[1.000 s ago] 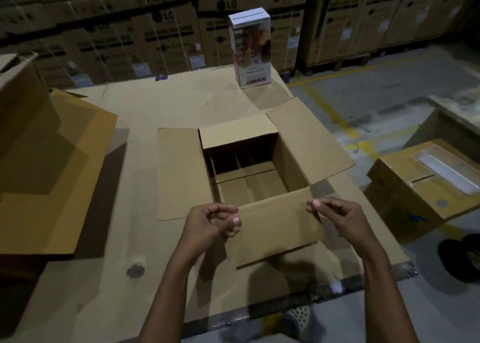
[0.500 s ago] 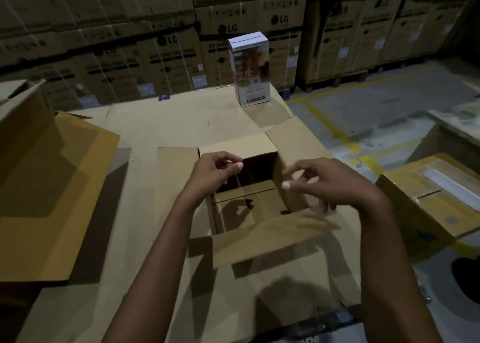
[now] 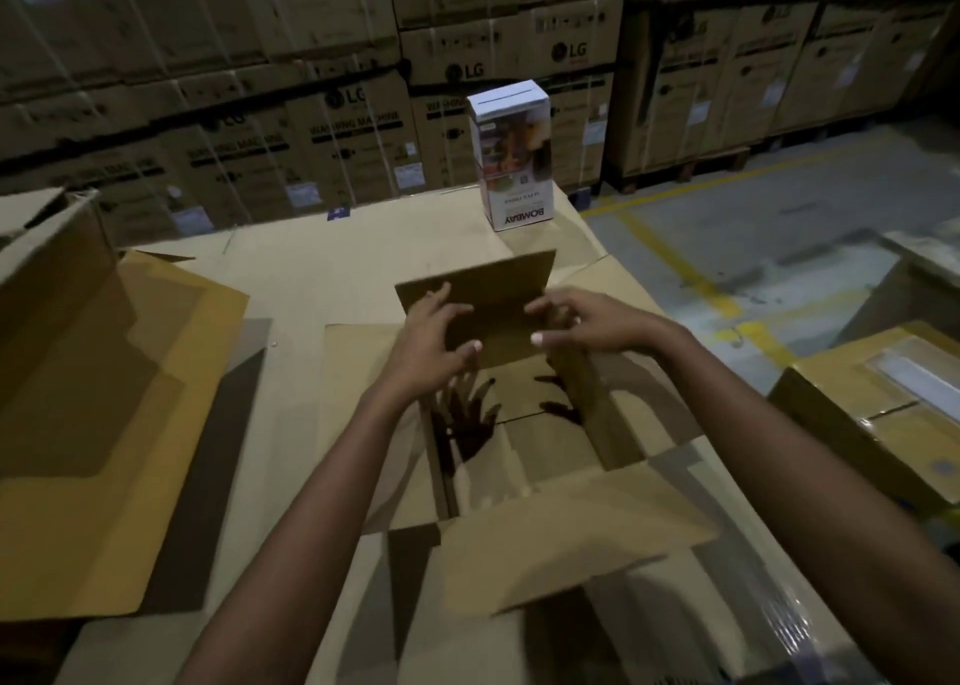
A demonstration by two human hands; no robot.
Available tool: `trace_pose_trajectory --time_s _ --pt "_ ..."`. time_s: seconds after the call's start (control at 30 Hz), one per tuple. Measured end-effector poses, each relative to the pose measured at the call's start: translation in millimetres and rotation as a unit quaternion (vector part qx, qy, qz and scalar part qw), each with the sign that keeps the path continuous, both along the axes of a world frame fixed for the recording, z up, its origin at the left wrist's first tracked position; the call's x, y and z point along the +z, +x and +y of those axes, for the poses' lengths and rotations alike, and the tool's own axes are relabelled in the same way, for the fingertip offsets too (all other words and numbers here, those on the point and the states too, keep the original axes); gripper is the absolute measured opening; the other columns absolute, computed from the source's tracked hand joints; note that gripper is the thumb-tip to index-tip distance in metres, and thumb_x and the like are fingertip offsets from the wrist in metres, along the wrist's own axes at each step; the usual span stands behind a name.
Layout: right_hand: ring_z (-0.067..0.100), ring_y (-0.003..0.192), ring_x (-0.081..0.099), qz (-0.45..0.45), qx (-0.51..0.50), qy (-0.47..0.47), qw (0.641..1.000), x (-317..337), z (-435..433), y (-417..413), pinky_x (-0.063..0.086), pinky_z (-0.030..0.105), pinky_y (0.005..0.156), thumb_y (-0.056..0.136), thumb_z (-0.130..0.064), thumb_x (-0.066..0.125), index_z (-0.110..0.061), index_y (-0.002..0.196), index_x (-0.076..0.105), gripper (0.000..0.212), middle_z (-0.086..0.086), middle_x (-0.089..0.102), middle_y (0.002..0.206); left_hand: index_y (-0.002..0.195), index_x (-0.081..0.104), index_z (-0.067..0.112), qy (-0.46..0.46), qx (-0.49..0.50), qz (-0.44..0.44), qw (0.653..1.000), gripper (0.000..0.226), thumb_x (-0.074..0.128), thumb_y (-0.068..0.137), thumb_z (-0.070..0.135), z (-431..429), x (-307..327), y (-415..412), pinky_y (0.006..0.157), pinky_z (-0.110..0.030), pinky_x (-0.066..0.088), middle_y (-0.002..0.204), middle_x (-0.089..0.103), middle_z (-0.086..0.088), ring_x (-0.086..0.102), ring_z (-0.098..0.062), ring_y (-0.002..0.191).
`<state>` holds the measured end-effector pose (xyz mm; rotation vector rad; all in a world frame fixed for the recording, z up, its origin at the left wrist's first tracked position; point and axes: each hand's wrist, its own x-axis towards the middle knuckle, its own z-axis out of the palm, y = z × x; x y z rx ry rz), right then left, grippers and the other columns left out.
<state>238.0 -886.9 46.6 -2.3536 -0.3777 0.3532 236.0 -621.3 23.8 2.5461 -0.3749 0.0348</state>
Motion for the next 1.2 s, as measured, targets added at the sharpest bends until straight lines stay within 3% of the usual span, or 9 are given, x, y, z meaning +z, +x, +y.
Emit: trace_pose_trajectory --time_s 0.13,0.23,0.43,0.63,0.73,0.87,1.0,1.07,1.2 --pt "0.026 0.157 0.023 -0.075 -0.024 -0.028 0.996 -4 7 56 0.032 0.039 0.119 0.095 -0.047 0.072 -0.031 0.154 0.047 0.066 0.004 0.017 0.173 0.151 0.047 0.025 0.011 0.024 -0.011 1.000 0.060 0.071 0.096 0.033 8 4 37 0.127 -0.055 0.020 0.172 0.019 0.001 0.014 -0.025 0.159" --pt "0.029 0.157 0.022 -0.092 -0.051 -0.107 0.989 -31 16 86 0.029 0.056 0.122 0.096 -0.053 0.066 -0.034 0.159 0.037 0.072 0.000 0.014 0.174 0.153 0.044 0.024 0.012 0.048 0.000 0.999 0.065 0.071 0.096 0.033 15 -13 63 0.126 -0.055 0.022 0.171 0.023 0.000 0.017 -0.025 0.158" --pt "0.029 0.155 0.023 -0.106 -0.072 -0.221 0.967 -93 26 89 0.027 0.056 0.118 0.096 -0.053 0.065 -0.040 0.162 0.021 0.081 -0.006 0.014 0.174 0.153 0.041 0.022 0.043 0.060 0.012 0.997 0.073 0.077 0.090 0.031 27 -72 70 0.125 -0.049 0.023 0.163 0.038 -0.004 0.030 -0.026 0.153" --pt "0.026 0.158 0.018 -0.120 -0.088 -0.186 0.971 -78 30 76 0.021 0.058 0.122 0.097 -0.049 0.066 -0.038 0.161 0.028 0.076 -0.004 0.017 0.173 0.150 0.049 0.022 -0.083 0.130 -0.008 0.988 0.064 0.076 0.092 0.025 30 -70 54 0.127 -0.046 0.021 0.164 0.038 -0.003 0.026 -0.027 0.156" --pt "0.021 0.158 0.018 -0.158 -0.108 -0.055 0.980 -58 23 35 0.020 0.053 0.123 0.096 -0.054 0.065 -0.039 0.154 0.045 0.063 -0.003 0.022 0.172 0.144 0.056 0.027 -0.228 0.204 -0.074 0.949 0.050 0.071 0.097 0.023 20 -37 -20 0.122 -0.037 0.029 0.158 0.046 0.002 0.031 -0.016 0.152" --pt "0.002 0.137 0.050 -0.134 -0.168 0.176 0.961 -20 -6 -86 0.045 0.016 0.107 0.095 -0.045 0.068 -0.034 0.131 0.069 0.038 -0.015 0.057 0.146 0.115 0.073 0.020 -0.357 0.296 -0.063 0.884 0.021 0.070 0.095 0.014 29 -13 -169 0.090 -0.027 0.054 0.115 0.073 0.005 0.067 -0.007 0.110" --pt "0.014 0.081 0.071 -0.085 -0.379 0.301 0.871 -32 -19 -191 0.059 0.035 0.078 0.091 -0.035 0.068 -0.008 0.092 0.076 0.028 0.004 0.075 0.085 0.079 0.064 -0.018 -0.482 0.407 0.057 0.774 0.019 0.066 0.093 -0.005 34 -33 -251 0.055 -0.016 0.049 0.063 0.072 -0.009 0.060 -0.004 0.054" --pt "0.020 0.068 0.062 -0.032 -0.478 0.263 0.837 -51 -15 -214 0.050 0.037 0.069 0.090 -0.041 0.073 0.001 0.075 0.068 0.044 0.005 0.066 0.066 0.082 0.060 -0.023 -0.501 0.435 0.136 0.736 0.037 0.071 0.093 0.010 32 -46 -263 0.056 -0.023 0.050 0.059 0.069 -0.008 0.061 -0.010 0.057" --pt "0.023 0.082 0.058 0.175 -0.487 0.179 0.837 -63 -8 -202 0.045 0.035 0.075 0.088 -0.058 0.072 -0.015 0.089 0.063 0.044 0.006 0.064 0.089 0.112 0.073 0.009 -0.525 0.375 0.265 0.716 0.052 0.074 0.081 0.050 26 -56 -245 0.085 -0.037 0.054 0.102 0.078 -0.004 0.069 -0.021 0.099"
